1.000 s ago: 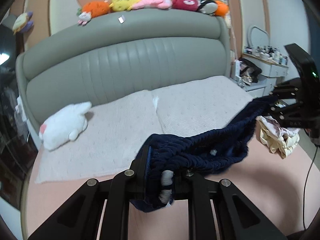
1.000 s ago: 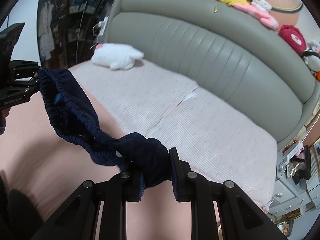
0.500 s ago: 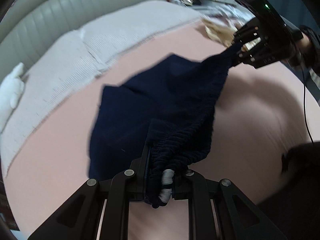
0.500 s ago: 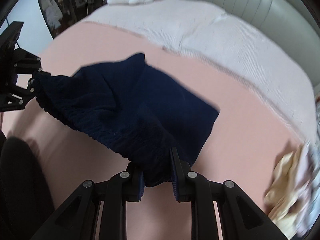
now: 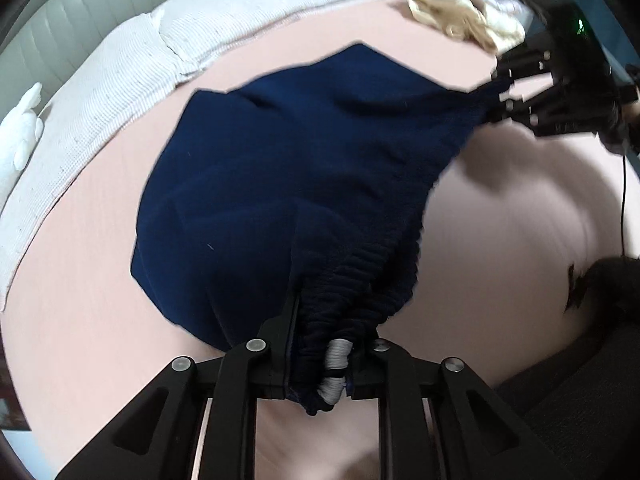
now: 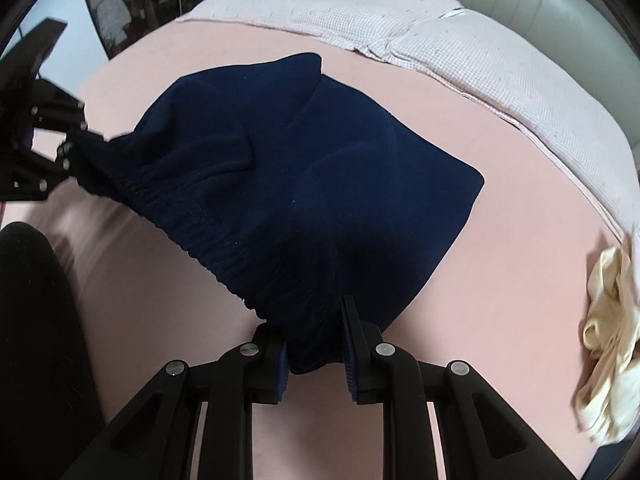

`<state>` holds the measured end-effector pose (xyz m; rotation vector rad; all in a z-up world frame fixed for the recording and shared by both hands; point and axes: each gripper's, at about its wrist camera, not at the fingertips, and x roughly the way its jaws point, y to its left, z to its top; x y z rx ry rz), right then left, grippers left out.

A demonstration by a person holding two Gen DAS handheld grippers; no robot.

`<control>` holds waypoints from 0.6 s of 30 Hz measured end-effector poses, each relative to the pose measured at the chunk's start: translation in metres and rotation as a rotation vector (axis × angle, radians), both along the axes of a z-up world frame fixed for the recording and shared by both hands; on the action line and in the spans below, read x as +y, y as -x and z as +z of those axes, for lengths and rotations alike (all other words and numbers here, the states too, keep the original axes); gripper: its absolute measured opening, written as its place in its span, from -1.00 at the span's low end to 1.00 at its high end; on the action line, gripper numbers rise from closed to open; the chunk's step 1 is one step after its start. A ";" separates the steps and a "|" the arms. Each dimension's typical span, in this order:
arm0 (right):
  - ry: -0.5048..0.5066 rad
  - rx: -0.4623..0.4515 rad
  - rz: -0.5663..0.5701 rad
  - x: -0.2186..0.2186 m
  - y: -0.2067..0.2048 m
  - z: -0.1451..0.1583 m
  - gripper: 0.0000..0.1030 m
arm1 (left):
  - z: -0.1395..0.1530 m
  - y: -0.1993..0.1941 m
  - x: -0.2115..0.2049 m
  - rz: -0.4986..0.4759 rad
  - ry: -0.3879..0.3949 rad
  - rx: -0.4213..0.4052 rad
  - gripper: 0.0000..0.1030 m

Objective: Fold clothes
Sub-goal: 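Lay the pants flat on the bed and open both grippers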

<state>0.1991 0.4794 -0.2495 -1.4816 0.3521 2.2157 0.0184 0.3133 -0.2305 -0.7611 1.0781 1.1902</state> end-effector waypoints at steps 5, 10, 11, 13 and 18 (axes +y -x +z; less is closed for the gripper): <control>-0.046 -0.002 -0.018 -0.015 -0.005 0.000 -0.23 | 0.011 -0.017 -0.023 -0.007 -0.023 0.095 -0.23; -0.012 -0.007 -0.051 -0.012 -0.011 0.000 0.33 | 0.028 -0.018 -0.037 0.019 -0.061 0.152 0.89; -0.016 0.001 -0.061 -0.013 -0.015 0.003 0.34 | 0.034 -0.018 -0.040 0.025 -0.074 0.158 0.89; -0.024 0.015 -0.081 -0.014 -0.022 0.009 0.35 | 0.043 -0.020 -0.042 0.034 -0.095 0.155 0.89; -0.021 0.064 -0.141 -0.007 -0.034 0.026 0.41 | 0.055 -0.036 -0.046 0.033 -0.149 0.169 0.89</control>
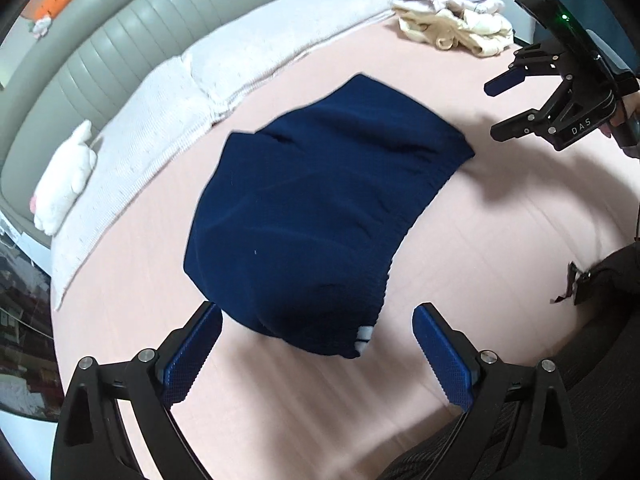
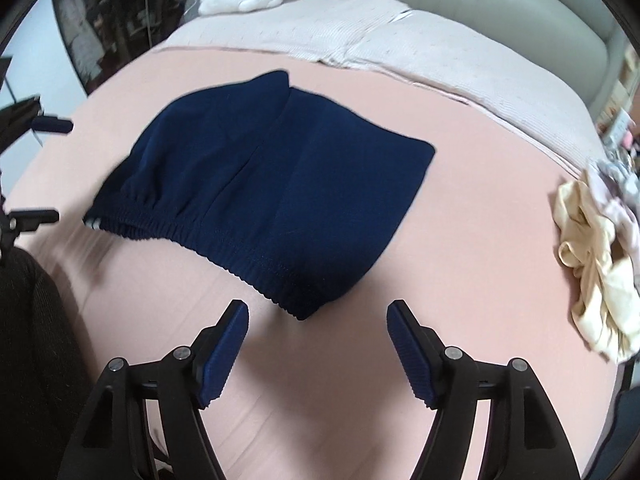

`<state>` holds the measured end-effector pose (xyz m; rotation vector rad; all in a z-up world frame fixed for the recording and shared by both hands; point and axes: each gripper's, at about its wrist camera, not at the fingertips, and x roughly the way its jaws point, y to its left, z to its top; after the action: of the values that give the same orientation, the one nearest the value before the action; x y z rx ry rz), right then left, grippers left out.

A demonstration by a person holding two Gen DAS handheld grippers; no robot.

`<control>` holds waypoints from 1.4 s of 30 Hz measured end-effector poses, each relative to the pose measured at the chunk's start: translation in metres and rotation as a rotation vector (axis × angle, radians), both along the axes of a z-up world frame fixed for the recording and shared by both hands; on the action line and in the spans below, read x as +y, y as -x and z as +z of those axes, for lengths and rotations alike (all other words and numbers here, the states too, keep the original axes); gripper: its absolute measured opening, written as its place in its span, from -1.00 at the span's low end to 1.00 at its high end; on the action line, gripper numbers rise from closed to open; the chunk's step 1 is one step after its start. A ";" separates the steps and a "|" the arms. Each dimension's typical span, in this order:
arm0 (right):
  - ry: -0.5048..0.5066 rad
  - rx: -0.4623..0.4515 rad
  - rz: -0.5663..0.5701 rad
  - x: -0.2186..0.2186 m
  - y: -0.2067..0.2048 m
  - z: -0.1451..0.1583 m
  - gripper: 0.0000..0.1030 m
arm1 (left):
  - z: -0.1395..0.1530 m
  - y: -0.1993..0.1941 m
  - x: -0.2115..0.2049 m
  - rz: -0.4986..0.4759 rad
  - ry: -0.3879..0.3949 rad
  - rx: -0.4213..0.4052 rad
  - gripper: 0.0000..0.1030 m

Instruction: Fold clothes

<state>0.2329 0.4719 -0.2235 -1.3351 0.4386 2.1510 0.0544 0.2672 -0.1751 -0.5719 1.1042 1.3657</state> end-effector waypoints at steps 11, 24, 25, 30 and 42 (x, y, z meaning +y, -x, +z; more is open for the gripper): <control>0.009 0.031 0.021 0.011 -0.011 0.005 0.47 | -0.002 -0.031 0.017 0.056 -0.097 0.036 0.89; 0.372 0.163 -0.018 0.107 -0.031 -0.007 0.48 | -0.028 -0.125 0.078 0.064 -0.246 0.285 0.89; 0.404 0.182 -0.027 0.114 -0.033 -0.007 0.48 | -0.034 -0.133 0.085 0.056 -0.225 0.295 0.89; 0.571 0.265 -0.095 0.146 -0.043 -0.016 0.58 | -0.062 -0.166 0.115 0.121 -0.156 0.343 0.89; 0.724 0.309 -0.189 0.193 -0.042 -0.043 0.59 | -0.090 -0.212 0.152 0.218 -0.131 0.578 0.89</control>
<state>0.2754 0.6651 -0.2661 -1.2231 1.5136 2.1156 0.2668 0.4191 -0.2655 -0.2013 1.4235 1.8458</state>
